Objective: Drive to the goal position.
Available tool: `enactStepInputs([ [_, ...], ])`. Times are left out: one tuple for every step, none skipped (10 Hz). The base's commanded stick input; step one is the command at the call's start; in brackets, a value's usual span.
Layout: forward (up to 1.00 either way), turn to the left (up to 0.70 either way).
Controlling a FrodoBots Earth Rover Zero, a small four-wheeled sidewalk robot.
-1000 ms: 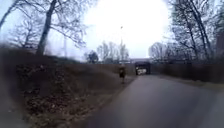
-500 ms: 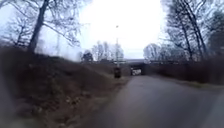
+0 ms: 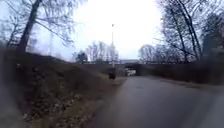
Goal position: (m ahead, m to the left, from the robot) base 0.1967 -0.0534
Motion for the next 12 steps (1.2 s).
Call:
enactStepInputs([
  [0.70, -0.14],
  [0.70, -0.14],
  [0.70, -0.14],
  [0.70, -0.14],
  [0.70, -0.14],
  [0.70, -0.14],
  [0.70, -0.14],
  [0.70, -0.14],
  [0.70, -0.14],
  [0.70, -0.14],
  [0.70, -0.14],
  [0.70, -0.14],
])
